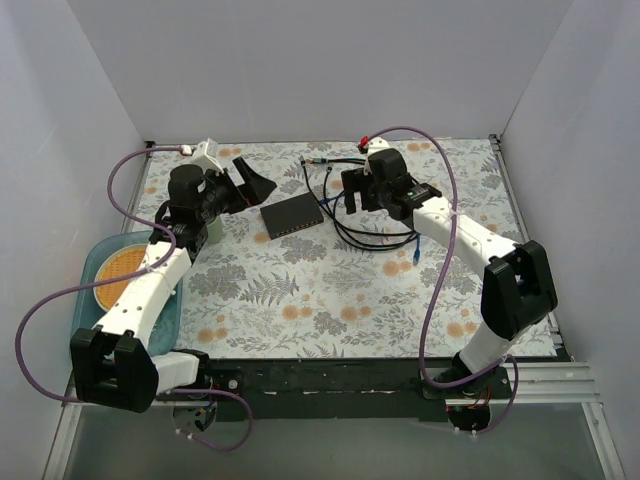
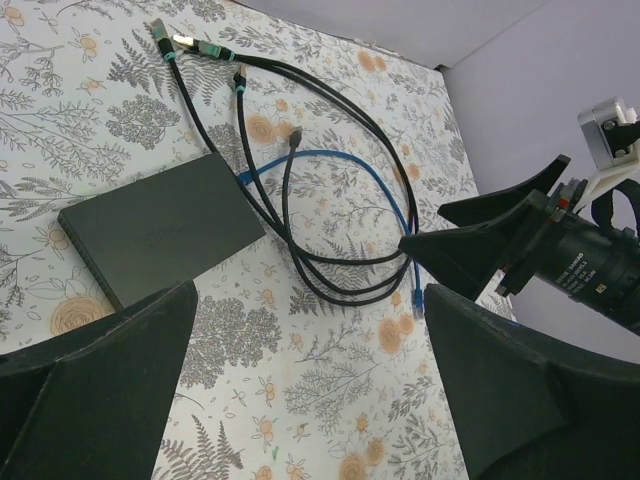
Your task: Insert the plug into the switch port
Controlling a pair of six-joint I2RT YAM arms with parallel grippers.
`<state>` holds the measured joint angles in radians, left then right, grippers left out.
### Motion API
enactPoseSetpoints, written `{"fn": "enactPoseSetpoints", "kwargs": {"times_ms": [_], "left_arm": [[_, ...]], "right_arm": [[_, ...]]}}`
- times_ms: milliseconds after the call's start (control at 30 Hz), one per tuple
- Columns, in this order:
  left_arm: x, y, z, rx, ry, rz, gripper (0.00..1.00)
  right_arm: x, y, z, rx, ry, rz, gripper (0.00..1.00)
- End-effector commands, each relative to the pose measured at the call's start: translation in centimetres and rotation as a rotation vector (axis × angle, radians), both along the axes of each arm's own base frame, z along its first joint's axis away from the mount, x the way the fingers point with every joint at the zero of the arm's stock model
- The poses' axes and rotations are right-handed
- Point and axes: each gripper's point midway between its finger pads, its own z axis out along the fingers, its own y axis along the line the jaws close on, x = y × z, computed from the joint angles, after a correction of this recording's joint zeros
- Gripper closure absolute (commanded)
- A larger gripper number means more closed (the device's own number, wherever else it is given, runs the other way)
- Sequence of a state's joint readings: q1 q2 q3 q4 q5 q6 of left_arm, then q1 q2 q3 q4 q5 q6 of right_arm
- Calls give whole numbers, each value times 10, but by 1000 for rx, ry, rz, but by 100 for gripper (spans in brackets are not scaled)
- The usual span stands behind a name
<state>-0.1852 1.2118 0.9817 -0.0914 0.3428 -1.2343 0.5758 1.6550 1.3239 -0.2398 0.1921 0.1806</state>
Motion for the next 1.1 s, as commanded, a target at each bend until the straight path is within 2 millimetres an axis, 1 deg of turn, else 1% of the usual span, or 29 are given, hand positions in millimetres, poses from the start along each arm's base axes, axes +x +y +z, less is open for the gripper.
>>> {"fn": "enactPoseSetpoints", "kwargs": {"times_ms": [0, 33, 67, 100, 167, 200, 233, 300, 333, 400, 433, 467, 500, 533, 567, 600, 633, 667, 700, 733, 767, 800, 833, 867, 900, 967, 1000, 1033, 1067], "left_arm": [[7, 1, 6, 12, -38, 0, 2], [11, 0, -1, 24, -19, -9, 2], [14, -1, -4, 33, -10, -15, 2], [19, -3, 0, 38, -17, -29, 2], [25, -12, -16, 46, 38, -78, 2], [28, -14, -18, 50, 54, -79, 2], [37, -14, -21, 51, 78, -62, 2], [40, -14, -23, 54, 104, -54, 2], [42, -17, -17, 47, 95, -54, 2], [46, -16, -15, 49, 92, -37, 2], [51, -16, -1, 44, 64, -32, 2], [54, -14, -1, 49, 78, -15, 2], [57, -14, 6, 54, 66, -16, 2], [59, -13, 11, 66, 58, -13, 2], [63, -9, 21, 84, 48, 12, 2], [64, -6, 23, 90, 50, 26, 2], [63, -6, 27, 93, 46, 27, 2], [61, -6, 29, 89, 44, 25, 2], [56, -5, 35, 83, 30, 24, 2], [53, -6, 36, 79, 26, 22, 2], [51, -6, 35, 75, 24, 20, 2], [47, -4, 40, 73, 8, 26, 2], [45, -4, 41, 71, 2, 25, 2], [44, -3, 42, 72, -7, 28, 2], [43, -2, 40, 77, -5, 34, 2], [41, -1, 43, 76, -13, 37, 2], [41, -1, 44, 75, -16, 34, 2], [40, -1, 43, 77, -14, 34, 2], [39, -1, 44, 76, -17, 34, 2]], "right_arm": [[6, 2, 10, 81, 1, -1, 3], [6, 2, 8, 88, 10, -1, 3], [7, 4, 7, 101, 16, 7, 3], [7, 5, 5, 110, 25, 8, 3], [11, 10, 4, 162, 32, 12, 3], [14, 13, 4, 185, 37, 17, 4], [15, 22, -1, 222, 63, 41, 5], [22, 27, -6, 239, 82, 51, 7], [29, 34, -12, 239, 93, 55, 7], [36, 40, -22, 241, 120, 53, 9], [45, 46, -29, 240, 132, 54, 9], [48, 47, -37, 234, 158, 46, 10], [52, 50, -42, 231, 171, 45, 13], [54, 54, -59, 228, 209, 50, 15], [63, 58, -55, 244, 203, 49, 16], [66, 60, -60, 249, 214, 47, 19], [67, 63, -72, 254, 240, 51, 20], [74, 63, -71, 268, 237, 47, 21], [76, 65, -74, 289, 250, 36, 24], [78, 67, -81, 304, 266, 35, 27], [80, 66, -84, 319, 272, 27, 29], [82, 66, -85, 331, 277, 18, 33], [85, 65, -91, 327, 282, 2, 35], [86, 64, -93, 324, 283, -4, 36], [89, 65, -93, 327, 281, -5, 38], [91, 68, -98, 334, 291, 2, 43], [93, 69, -97, 340, 286, 9, 56], [92, 73, -98, 357, 295, 28, 64], [96, 73, -94, 367, 283, 30, 72]]}}
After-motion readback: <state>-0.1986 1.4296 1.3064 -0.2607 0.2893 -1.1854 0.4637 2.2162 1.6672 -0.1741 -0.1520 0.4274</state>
